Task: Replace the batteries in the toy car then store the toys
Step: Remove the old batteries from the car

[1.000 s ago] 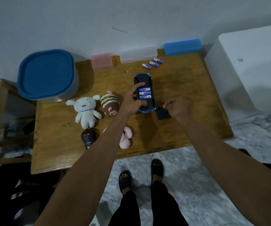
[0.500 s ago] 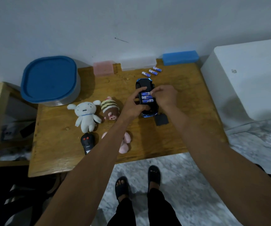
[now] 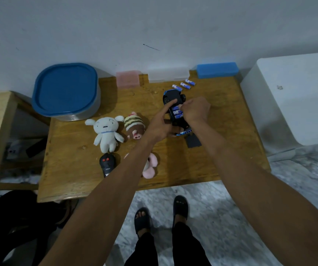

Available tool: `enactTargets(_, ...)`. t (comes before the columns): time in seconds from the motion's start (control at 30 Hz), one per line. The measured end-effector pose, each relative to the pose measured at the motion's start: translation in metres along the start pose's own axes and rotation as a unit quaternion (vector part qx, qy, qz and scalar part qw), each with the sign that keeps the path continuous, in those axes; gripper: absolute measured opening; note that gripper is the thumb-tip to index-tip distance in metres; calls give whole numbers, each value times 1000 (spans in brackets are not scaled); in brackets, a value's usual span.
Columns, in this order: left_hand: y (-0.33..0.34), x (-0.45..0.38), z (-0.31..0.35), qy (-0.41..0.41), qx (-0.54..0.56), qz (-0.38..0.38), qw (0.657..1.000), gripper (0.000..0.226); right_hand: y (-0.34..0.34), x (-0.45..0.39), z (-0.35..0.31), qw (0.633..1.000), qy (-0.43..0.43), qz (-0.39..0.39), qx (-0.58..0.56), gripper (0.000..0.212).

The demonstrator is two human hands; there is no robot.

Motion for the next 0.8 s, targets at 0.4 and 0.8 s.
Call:
enactTargets(0.4,-3,-2,1,28,7,7,1000,97,-1,15,7,991,-3,16,-135,11)
enactTargets(0.8,4,-9,-3,57,6,22,998,96,-2,14,8,992,-35,49,-113,18)
Point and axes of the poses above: each hand's wrist, its own x-axis away from the middle knuckle, its own y-axis out of the palm, z = x × y, the point moved 1 cm from there along -x, towards the middle knuckle, and after that the axes turned 1 degree about -y, right-handed, at the moved point
